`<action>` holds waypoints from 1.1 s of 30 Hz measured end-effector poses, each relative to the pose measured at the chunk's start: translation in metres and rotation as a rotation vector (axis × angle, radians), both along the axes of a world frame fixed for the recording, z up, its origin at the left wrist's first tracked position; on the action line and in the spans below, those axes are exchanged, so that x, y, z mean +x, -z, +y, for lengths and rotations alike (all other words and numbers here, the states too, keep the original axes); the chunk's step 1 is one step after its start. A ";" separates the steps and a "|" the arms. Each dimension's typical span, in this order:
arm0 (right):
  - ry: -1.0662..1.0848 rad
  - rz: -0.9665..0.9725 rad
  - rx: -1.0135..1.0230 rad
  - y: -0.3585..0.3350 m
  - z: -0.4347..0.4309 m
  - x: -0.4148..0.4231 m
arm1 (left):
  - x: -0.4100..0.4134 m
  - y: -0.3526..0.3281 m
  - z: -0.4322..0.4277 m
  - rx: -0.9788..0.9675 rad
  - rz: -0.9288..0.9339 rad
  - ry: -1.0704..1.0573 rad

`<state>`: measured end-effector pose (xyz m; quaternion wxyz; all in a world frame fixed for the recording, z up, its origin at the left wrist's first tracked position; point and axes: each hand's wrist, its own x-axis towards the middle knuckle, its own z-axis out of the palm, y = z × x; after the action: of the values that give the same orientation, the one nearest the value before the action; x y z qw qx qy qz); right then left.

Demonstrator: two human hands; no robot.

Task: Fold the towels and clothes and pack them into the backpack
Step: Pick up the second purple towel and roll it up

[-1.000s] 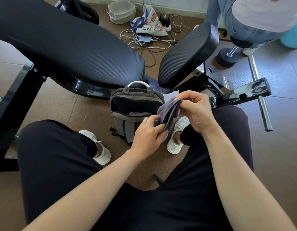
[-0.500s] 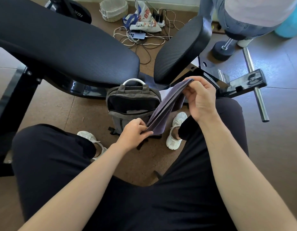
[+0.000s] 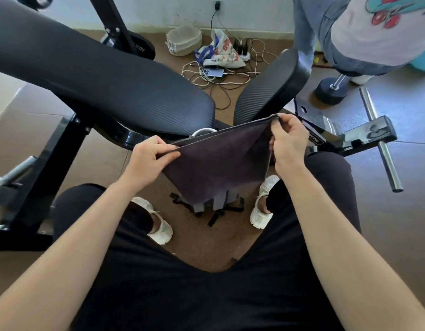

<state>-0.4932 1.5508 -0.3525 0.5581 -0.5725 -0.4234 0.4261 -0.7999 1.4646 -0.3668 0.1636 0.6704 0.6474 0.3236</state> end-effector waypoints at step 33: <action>-0.160 -0.151 -0.076 0.038 -0.006 0.007 | -0.016 0.007 -0.035 -0.255 -0.755 -0.318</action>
<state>-0.4866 1.5448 -0.3902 0.4668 -0.5880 -0.4923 0.4405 -0.8159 1.4298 -0.3736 0.4187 0.3713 0.6720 0.4849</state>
